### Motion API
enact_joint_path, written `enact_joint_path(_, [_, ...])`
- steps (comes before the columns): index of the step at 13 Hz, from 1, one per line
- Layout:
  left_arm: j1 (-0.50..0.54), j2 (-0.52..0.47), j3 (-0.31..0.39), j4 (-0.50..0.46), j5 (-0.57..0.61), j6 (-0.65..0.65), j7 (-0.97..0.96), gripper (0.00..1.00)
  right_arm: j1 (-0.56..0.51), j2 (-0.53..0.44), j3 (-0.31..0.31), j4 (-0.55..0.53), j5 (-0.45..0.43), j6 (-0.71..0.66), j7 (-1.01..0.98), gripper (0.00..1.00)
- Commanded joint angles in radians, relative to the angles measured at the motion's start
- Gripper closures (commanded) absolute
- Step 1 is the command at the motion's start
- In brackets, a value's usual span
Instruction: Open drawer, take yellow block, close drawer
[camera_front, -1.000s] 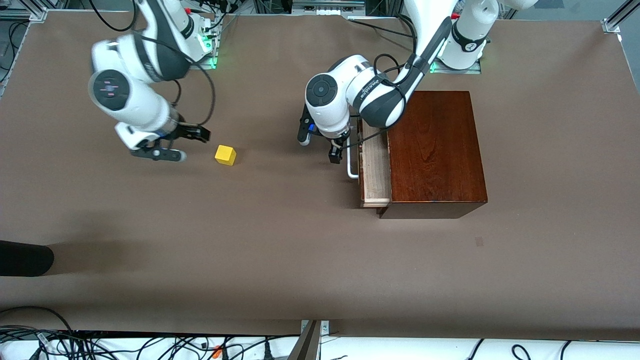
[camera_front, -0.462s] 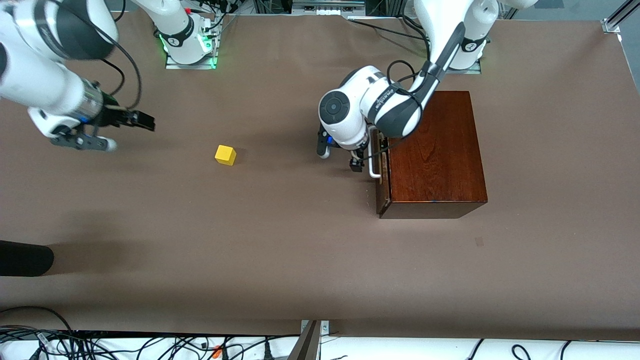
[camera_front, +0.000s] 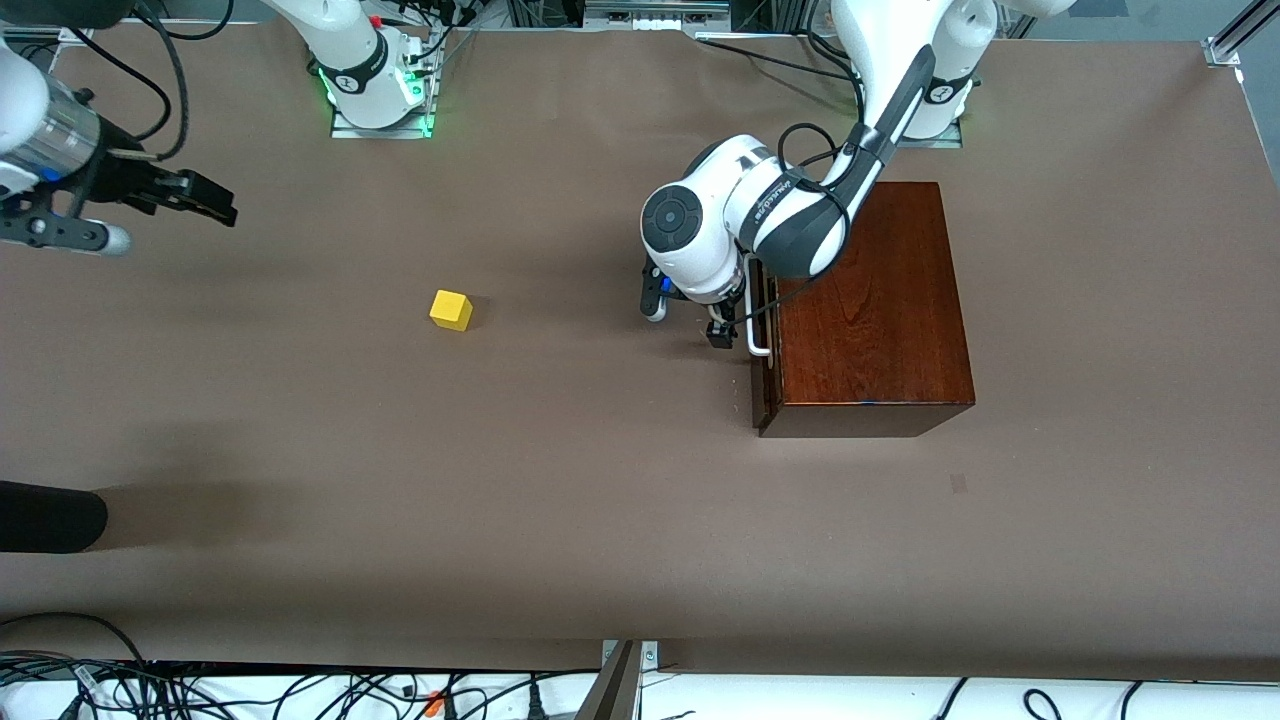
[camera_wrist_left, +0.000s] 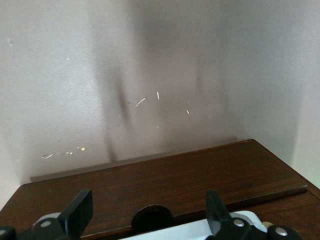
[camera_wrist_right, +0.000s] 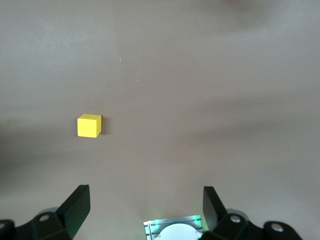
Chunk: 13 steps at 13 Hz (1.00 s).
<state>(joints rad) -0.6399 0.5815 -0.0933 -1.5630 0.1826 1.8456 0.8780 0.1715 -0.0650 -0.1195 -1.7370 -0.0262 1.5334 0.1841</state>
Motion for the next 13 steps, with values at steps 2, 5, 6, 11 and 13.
enact_joint_path(2, [0.002, -0.009, -0.006, 0.09, -0.132, -0.025, -0.089, 0.0, -0.069, 0.128, 0.014, 0.189, -0.012, -0.079, -0.092, 0.0])
enact_joint_path(5, [0.009, -0.057, 0.006, 0.112, -0.209, -0.042, -0.204, 0.0, -0.182, 0.128, 0.104, 0.195, -0.012, -0.078, -0.114, 0.0])
enact_joint_path(6, [0.032, -0.083, 0.007, 0.112, -0.209, -0.077, -0.247, 0.0, -0.21, 0.128, 0.136, 0.195, -0.014, -0.076, -0.109, 0.0])
enact_joint_path(11, [0.239, -0.235, 0.01, 0.113, -0.198, -0.264, -0.439, 0.0, -0.213, 0.117, 0.139, 0.188, -0.004, -0.049, -0.1, 0.0])
enact_joint_path(13, [0.314, -0.27, 0.01, 0.135, -0.195, -0.31, -0.502, 0.0, -0.213, 0.111, 0.141, 0.177, -0.003, -0.045, -0.098, 0.0])
